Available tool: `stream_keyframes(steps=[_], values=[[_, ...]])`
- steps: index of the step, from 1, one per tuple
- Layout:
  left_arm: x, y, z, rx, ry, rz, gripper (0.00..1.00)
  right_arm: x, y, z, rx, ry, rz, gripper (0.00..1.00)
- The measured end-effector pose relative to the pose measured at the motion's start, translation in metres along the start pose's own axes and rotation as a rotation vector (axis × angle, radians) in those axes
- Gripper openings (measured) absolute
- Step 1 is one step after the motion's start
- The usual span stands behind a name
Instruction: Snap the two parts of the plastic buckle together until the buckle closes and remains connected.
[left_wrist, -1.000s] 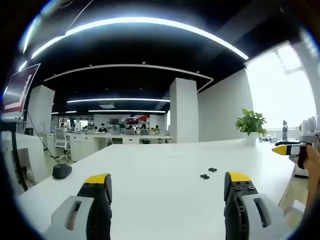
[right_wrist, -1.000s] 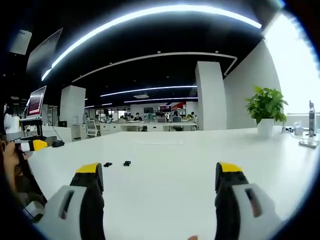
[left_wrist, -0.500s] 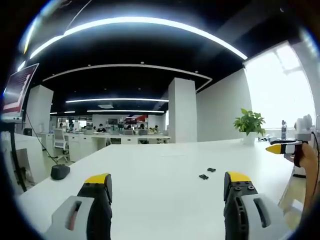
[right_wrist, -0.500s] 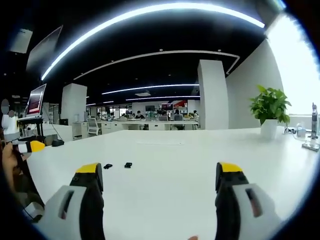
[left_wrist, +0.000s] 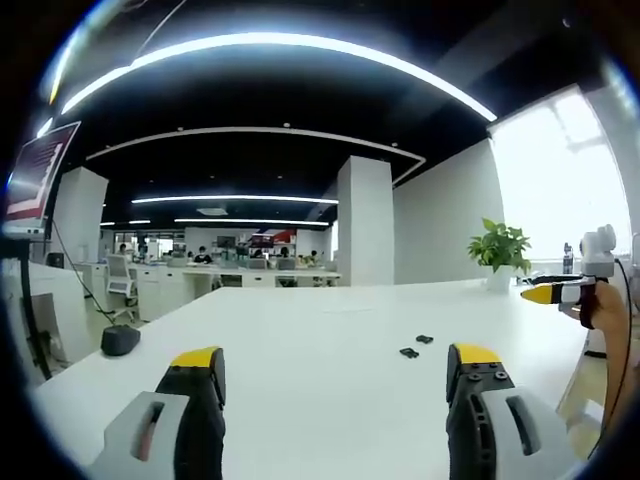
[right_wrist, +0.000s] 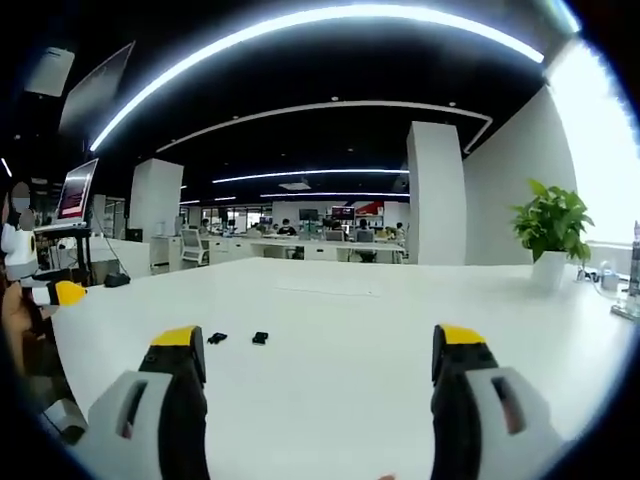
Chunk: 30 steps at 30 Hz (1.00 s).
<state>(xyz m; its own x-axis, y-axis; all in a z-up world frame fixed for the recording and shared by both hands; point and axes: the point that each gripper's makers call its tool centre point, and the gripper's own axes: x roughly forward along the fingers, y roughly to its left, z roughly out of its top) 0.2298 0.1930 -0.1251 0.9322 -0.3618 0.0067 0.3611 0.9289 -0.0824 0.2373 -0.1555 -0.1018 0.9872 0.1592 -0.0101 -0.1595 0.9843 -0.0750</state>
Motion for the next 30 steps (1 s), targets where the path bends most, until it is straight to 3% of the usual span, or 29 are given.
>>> stream_keyframes(steps=[30], values=[[0.003,-0.004,-0.004,0.006,0.011,-0.012,0.93,0.034,0.003,-0.013,0.06,0.028,0.049,0.94]])
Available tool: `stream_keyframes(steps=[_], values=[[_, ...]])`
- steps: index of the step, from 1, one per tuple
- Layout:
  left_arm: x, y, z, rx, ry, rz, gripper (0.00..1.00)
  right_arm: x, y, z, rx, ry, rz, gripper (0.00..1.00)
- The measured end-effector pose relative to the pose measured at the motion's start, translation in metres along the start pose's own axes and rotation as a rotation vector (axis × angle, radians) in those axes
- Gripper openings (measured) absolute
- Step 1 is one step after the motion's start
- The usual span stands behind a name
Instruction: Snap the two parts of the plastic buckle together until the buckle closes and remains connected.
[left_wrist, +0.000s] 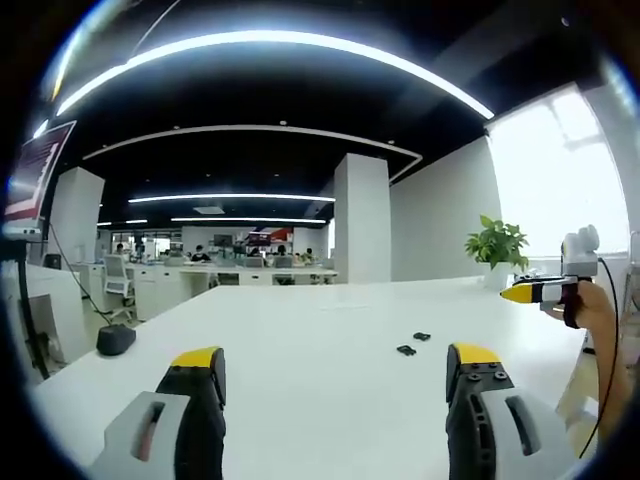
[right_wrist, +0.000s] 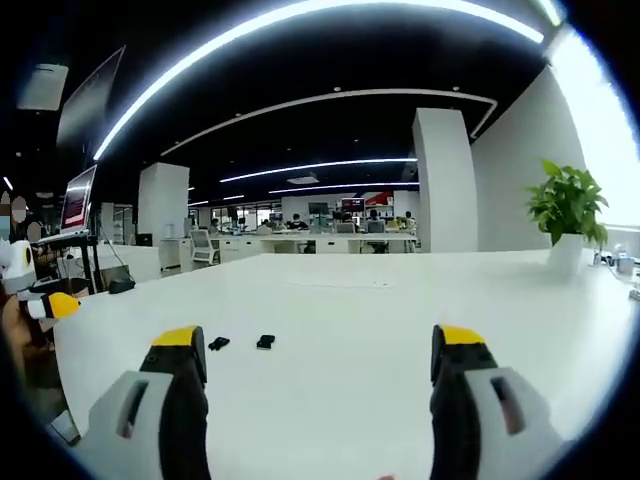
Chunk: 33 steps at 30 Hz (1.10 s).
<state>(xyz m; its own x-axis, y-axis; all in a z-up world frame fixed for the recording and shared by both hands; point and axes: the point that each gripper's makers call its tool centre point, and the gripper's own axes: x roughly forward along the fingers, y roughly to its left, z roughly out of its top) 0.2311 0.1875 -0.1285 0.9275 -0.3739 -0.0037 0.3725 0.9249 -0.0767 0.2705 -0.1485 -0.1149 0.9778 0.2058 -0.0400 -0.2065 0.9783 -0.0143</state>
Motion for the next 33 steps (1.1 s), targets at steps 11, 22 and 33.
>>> stream_keyframes(steps=[11,22,33], values=[[0.001,0.0,-0.002,0.001,0.006,-0.002,0.93,0.012,0.007,-0.004,0.024,-0.019,0.041,0.94],[0.0,0.001,-0.003,0.0,0.008,-0.001,0.93,0.028,0.022,-0.006,0.003,-0.04,0.076,0.98],[0.0,0.001,-0.004,-0.002,0.009,0.0,0.93,0.037,0.025,-0.014,0.016,-0.017,0.084,0.99]])
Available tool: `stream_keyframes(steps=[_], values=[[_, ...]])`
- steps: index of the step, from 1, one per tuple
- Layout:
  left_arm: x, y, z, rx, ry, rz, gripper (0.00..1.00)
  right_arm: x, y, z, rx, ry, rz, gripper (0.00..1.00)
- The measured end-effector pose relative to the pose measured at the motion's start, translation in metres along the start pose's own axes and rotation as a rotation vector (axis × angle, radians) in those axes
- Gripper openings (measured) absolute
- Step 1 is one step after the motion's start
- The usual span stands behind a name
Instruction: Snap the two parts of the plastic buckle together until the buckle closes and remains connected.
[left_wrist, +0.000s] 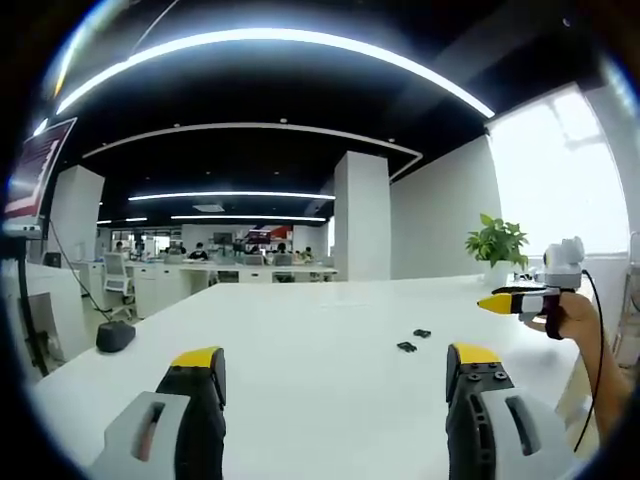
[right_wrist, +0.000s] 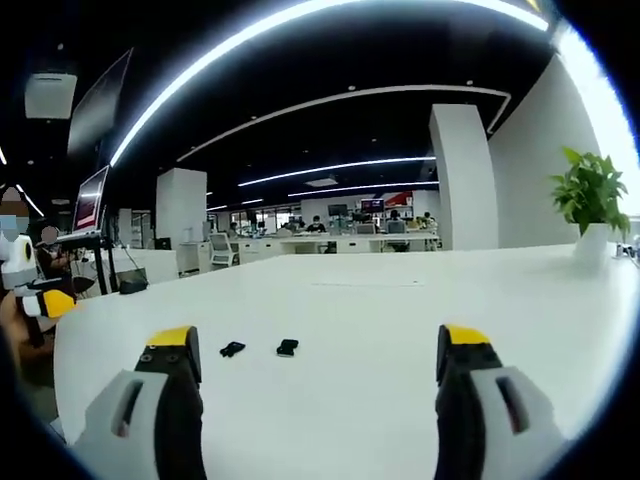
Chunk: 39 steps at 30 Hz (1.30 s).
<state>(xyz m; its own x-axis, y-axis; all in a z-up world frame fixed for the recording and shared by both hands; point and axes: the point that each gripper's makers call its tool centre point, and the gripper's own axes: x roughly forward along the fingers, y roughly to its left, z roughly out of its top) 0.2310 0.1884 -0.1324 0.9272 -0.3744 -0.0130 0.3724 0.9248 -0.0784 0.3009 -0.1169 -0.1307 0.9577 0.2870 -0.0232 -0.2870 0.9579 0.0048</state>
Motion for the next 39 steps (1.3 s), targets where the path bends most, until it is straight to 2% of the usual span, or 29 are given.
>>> stream_keyframes(steps=[24,39], values=[[0.001,-0.002,-0.002,-0.003,0.003,-0.003,0.93,0.023,0.007,0.003,-0.004,0.018,0.002,0.99],[0.0,-0.002,-0.004,-0.006,0.004,0.0,0.93,0.035,0.011,0.015,-0.016,0.009,0.015,1.0]])
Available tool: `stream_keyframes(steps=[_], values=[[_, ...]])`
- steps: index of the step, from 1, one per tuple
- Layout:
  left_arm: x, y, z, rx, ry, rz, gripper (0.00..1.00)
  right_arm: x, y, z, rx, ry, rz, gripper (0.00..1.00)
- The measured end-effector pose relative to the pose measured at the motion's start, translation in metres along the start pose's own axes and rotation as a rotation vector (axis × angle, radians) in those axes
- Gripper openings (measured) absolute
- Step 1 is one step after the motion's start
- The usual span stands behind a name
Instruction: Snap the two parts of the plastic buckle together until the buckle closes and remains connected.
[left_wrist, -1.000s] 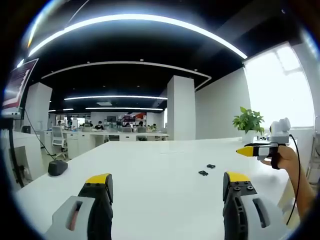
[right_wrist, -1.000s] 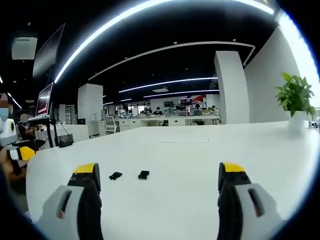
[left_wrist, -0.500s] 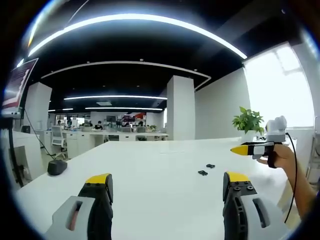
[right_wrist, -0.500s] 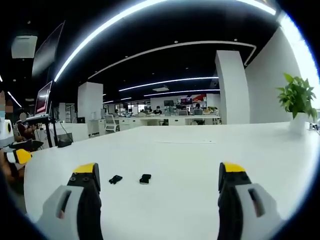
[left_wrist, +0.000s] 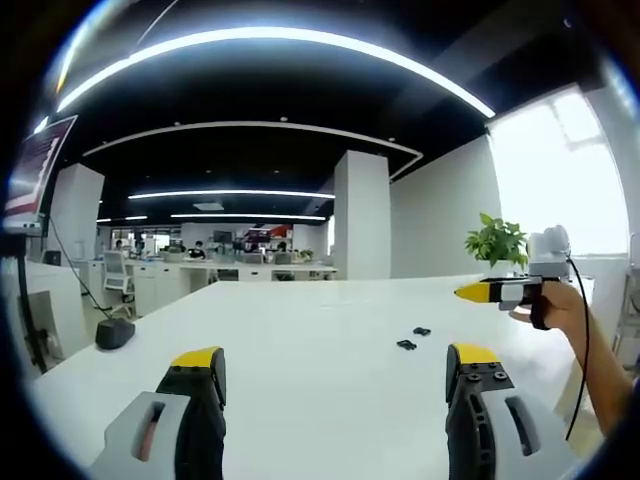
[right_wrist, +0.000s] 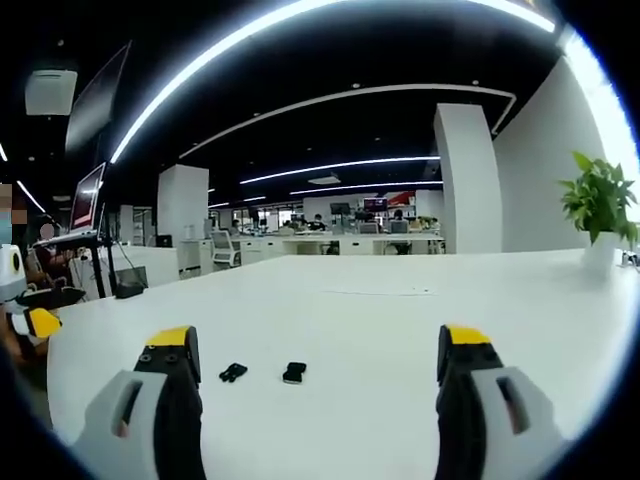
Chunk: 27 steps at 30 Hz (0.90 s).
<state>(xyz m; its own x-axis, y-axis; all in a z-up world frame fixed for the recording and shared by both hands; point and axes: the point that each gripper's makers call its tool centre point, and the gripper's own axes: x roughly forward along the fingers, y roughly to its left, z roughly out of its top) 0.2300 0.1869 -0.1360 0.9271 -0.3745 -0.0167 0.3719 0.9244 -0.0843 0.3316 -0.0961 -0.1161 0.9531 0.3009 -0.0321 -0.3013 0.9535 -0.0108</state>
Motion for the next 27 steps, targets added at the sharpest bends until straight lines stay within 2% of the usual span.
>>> stream_keyframes(steps=[12,22,27], values=[[0.0,0.002,0.0,-0.003,0.0,0.002,0.93,0.011,0.002,-0.001,0.018,0.021,0.005,0.99],[0.0,0.004,-0.001,-0.003,0.001,0.003,0.93,0.028,-0.004,-0.005,0.03,0.072,-0.004,0.97],[0.0,0.005,-0.001,-0.004,0.0,0.005,0.93,0.034,-0.003,-0.005,0.008,0.089,-0.005,0.97]])
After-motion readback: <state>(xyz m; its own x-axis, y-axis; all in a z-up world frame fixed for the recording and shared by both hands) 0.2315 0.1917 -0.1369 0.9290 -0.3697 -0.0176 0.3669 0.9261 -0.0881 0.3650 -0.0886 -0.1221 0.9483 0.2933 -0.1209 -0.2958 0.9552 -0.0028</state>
